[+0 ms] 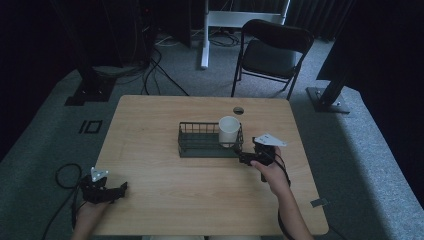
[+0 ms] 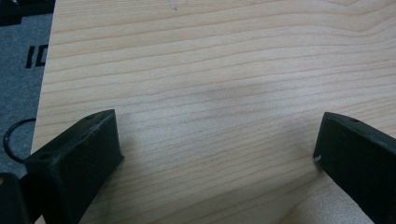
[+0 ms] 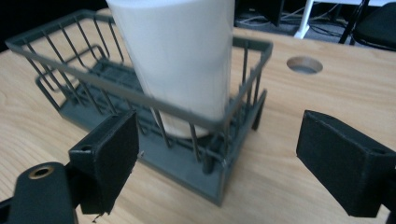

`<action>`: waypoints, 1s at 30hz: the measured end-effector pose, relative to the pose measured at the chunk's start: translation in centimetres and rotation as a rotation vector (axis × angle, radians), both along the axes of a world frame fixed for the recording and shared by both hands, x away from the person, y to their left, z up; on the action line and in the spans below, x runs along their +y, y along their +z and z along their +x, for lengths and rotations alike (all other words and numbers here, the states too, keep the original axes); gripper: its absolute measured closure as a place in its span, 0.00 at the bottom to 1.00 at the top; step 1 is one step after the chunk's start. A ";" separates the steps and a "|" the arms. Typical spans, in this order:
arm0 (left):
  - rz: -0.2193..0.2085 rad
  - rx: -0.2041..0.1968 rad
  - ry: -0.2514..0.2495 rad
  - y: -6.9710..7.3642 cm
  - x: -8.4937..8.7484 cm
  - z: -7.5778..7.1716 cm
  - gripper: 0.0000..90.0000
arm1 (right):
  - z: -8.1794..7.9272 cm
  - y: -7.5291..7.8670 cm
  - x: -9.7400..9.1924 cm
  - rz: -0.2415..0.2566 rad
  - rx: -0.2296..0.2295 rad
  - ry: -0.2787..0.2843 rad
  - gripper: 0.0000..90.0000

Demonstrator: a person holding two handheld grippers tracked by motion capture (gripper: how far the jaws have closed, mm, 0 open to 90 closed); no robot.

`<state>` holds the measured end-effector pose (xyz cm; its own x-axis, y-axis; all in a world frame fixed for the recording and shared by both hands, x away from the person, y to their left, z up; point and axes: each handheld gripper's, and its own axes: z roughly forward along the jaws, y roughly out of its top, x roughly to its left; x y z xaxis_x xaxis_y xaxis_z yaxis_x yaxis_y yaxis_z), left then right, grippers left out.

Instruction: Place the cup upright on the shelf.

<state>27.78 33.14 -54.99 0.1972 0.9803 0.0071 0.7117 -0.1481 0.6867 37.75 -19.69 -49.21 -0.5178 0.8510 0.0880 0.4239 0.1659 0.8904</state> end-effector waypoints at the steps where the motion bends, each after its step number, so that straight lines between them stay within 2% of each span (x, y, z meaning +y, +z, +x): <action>1: 0.000 0.000 0.000 0.0 0.0 0.0 0.01 | 0.0 -0.2 -0.1 -0.003 0.002 -0.001 0.14; 11: 0.000 0.000 0.000 0.0 0.0 0.0 0.01 | -0.5 -1.5 -1.1 -0.018 0.017 -0.034 0.14; 16: 0.000 0.000 0.000 0.0 0.0 0.0 0.01 | -0.7 -1.9 -1.7 -0.018 0.027 -0.068 0.14; 23: 0.000 0.000 0.000 0.0 0.0 0.0 0.01 | -0.8 -2.4 -2.6 -0.048 0.027 -0.125 0.14; 30: 0.000 0.000 0.000 0.0 0.0 0.0 0.01 | -1.0 -3.1 -3.6 -0.060 0.054 -0.174 0.14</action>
